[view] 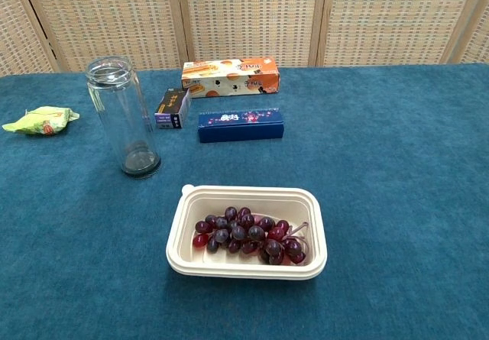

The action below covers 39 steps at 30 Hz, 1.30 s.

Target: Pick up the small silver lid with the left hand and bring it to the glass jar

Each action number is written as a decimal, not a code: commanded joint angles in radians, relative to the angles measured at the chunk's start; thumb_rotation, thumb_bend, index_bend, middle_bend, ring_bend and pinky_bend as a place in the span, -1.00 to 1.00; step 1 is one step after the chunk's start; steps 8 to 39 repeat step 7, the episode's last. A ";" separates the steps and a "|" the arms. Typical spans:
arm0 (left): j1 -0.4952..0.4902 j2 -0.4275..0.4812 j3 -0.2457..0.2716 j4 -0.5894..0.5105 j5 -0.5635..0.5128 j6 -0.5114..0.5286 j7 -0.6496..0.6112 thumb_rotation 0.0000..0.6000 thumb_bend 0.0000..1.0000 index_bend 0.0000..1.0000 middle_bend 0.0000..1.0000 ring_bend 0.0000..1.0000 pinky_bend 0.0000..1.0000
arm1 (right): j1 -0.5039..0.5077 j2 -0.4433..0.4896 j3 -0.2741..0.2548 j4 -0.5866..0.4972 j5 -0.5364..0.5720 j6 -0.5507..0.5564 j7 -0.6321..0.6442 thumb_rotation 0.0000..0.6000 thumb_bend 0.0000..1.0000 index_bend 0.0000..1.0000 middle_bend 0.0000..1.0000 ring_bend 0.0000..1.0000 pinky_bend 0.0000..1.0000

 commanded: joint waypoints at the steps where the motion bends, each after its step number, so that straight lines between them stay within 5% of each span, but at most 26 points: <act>1: 0.124 -0.043 0.075 0.094 0.064 0.101 -0.088 1.00 -0.76 -1.00 -1.00 -1.00 -1.00 | -0.001 -0.001 -0.002 -0.001 -0.004 0.002 -0.005 1.00 -1.00 -0.97 -1.00 -1.00 -1.00; 39: 0.154 -0.076 0.077 0.137 0.117 0.104 -0.072 1.00 -0.76 -1.00 -1.00 -1.00 -1.00 | -0.003 -0.002 -0.003 -0.004 -0.010 0.009 -0.013 1.00 -1.00 -0.97 -1.00 -1.00 -1.00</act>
